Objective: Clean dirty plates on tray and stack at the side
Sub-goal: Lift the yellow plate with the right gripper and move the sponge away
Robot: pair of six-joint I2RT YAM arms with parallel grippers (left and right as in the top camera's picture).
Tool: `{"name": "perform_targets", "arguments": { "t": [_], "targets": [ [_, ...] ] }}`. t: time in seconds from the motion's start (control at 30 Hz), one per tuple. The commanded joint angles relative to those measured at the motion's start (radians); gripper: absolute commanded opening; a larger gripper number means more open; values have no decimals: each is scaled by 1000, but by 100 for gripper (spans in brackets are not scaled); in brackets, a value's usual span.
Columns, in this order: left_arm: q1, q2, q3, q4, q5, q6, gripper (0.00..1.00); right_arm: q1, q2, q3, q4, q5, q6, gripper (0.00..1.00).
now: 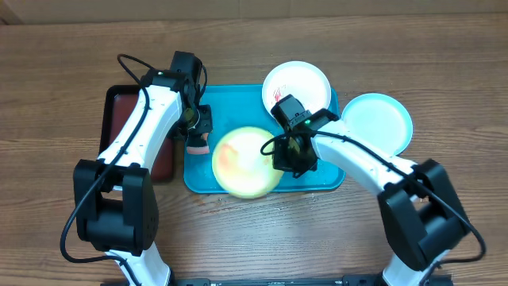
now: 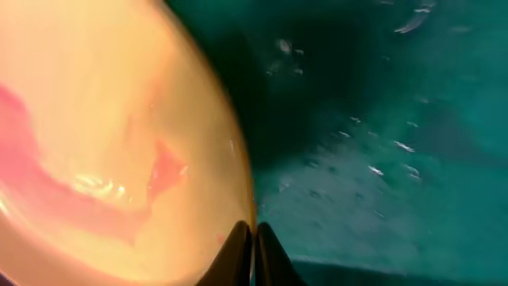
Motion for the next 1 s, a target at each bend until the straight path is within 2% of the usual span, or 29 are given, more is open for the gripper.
{"name": "perform_targets", "arguments": {
  "t": [0.0,0.3,0.7,0.97],
  "targets": [
    [-6,7,25,10,32,-23,4,3,-109,66,-59,186,-47,4],
    [-7,7,25,37,77,-24,4,44,-280,73,-142,578,4,4],
    [-7,7,25,43,80,-24,4,131,-311,75,-253,917,21,4],
    [-7,7,25,49,80,-24,4,249,-311,75,-343,1252,175,4]
  ]
}}
